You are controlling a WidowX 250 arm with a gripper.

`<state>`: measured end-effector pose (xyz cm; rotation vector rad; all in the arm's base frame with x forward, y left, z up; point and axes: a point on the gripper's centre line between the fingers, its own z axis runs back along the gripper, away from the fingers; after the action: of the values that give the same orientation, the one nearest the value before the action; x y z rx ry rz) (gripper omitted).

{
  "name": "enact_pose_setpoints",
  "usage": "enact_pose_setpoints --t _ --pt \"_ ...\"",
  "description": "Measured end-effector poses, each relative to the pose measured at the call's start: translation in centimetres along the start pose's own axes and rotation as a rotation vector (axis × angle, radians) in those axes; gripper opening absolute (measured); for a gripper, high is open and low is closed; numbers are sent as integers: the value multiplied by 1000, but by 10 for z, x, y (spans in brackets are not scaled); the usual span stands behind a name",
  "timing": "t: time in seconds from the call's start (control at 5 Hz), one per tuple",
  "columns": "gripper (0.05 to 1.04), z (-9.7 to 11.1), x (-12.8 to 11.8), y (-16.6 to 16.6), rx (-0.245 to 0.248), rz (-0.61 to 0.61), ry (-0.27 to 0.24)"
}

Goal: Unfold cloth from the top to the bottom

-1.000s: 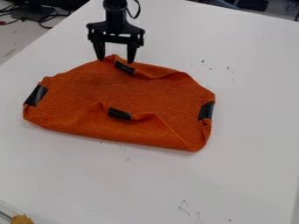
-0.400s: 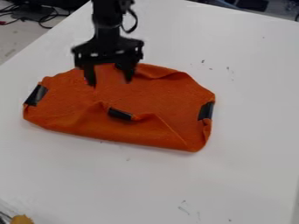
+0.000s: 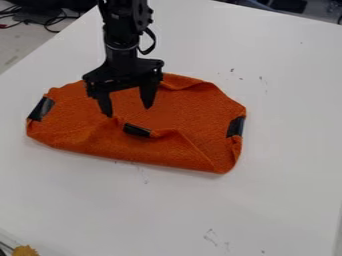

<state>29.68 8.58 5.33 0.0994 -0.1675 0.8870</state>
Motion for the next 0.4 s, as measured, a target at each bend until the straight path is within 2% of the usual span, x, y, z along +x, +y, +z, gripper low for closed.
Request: enact_pose_setpoints --t 0.4 --pt "1001 -20 -1 -1 -33 42 43"
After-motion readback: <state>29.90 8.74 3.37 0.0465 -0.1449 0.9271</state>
